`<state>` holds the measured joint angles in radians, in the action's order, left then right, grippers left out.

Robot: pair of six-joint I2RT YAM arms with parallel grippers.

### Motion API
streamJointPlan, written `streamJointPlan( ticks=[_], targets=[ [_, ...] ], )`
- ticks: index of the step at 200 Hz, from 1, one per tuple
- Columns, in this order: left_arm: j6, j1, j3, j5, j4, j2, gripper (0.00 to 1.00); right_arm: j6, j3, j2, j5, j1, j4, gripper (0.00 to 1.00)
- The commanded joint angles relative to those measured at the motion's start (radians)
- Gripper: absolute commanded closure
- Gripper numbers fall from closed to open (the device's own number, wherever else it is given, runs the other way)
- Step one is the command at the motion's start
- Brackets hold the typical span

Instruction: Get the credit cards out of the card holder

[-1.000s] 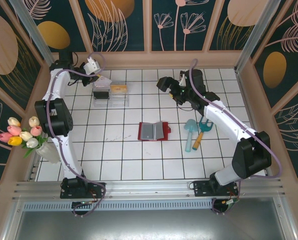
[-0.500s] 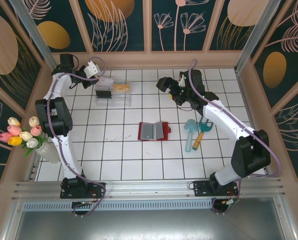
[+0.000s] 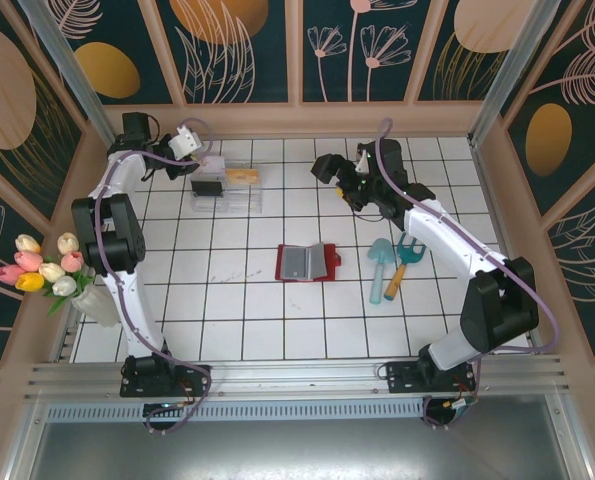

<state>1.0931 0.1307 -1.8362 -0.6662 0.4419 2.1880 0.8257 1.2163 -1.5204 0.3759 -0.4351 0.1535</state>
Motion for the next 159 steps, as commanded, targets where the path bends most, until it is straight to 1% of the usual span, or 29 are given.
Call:
streamJointPlan(
  ticks=[1, 33, 46, 74, 87, 102, 106, 109, 114, 119, 122, 126, 127, 129, 139, 159],
  targets=[
    [-0.004, -0.005, 0.018, -0.006, -0.026, -0.076, 0.57, 0.008, 0.013, -0.007, 0.02, -0.007, -0.032, 0.01],
    [-0.109, -0.005, 0.04, -0.056, -0.075, -0.142, 0.5, -0.018, 0.002, -0.009, -0.002, -0.016, -0.01, 0.01],
    [-0.214, -0.005, 0.074, -0.07, -0.143, -0.186, 0.45, -0.043, 0.0, -0.01, -0.036, -0.03, 0.016, 0.01],
    [-0.445, -0.006, 0.217, -0.089, -0.3, -0.314, 0.38, -0.081, 0.011, -0.033, -0.132, -0.084, 0.09, 0.02],
    [-0.566, -0.008, 0.293, -0.076, -0.371, -0.382, 0.36, -0.089, 0.023, -0.058, -0.158, -0.106, 0.124, 0.08],
    [-0.677, -0.007, 0.365, -0.081, -0.418, -0.457, 0.34, -0.096, 0.044, -0.091, -0.186, -0.168, 0.17, 0.13],
    [-0.715, -0.006, 0.383, -0.079, -0.434, -0.467, 0.32, -0.099, 0.047, -0.098, -0.198, -0.182, 0.178, 0.14],
    [-0.742, -0.006, 0.397, -0.077, -0.443, -0.493, 0.28, -0.1, 0.049, -0.104, -0.206, -0.191, 0.185, 0.15],
    [-0.781, -0.006, 0.419, -0.074, -0.455, -0.519, 0.25, -0.094, 0.051, -0.114, -0.22, -0.21, 0.197, 0.16],
    [-0.816, -0.008, 0.441, -0.07, -0.466, -0.54, 0.2, -0.091, 0.054, -0.126, -0.229, -0.225, 0.208, 0.16],
    [-0.837, -0.007, 0.454, -0.067, -0.471, -0.552, 0.15, -0.088, 0.052, -0.132, -0.233, -0.233, 0.214, 0.17],
    [-0.862, -0.007, 0.472, -0.06, -0.476, -0.569, 0.08, -0.084, 0.052, -0.14, -0.242, -0.245, 0.222, 0.17],
    [-0.868, -0.007, 0.478, -0.058, -0.478, -0.572, 0.05, -0.084, 0.052, -0.142, -0.245, -0.248, 0.224, 0.18],
    [-0.878, -0.007, 0.486, -0.053, -0.48, -0.58, 0.02, -0.08, 0.052, -0.145, -0.251, -0.254, 0.23, 0.18],
    [-0.941, -0.006, 0.53, -0.026, -0.495, -0.616, 0.01, -0.067, 0.049, -0.165, -0.284, -0.286, 0.251, 0.19],
    [-1.025, -0.006, 0.606, 0.028, -0.489, -0.686, 0.02, -0.04, 0.043, -0.204, -0.344, -0.344, 0.289, 0.21]
  ],
)
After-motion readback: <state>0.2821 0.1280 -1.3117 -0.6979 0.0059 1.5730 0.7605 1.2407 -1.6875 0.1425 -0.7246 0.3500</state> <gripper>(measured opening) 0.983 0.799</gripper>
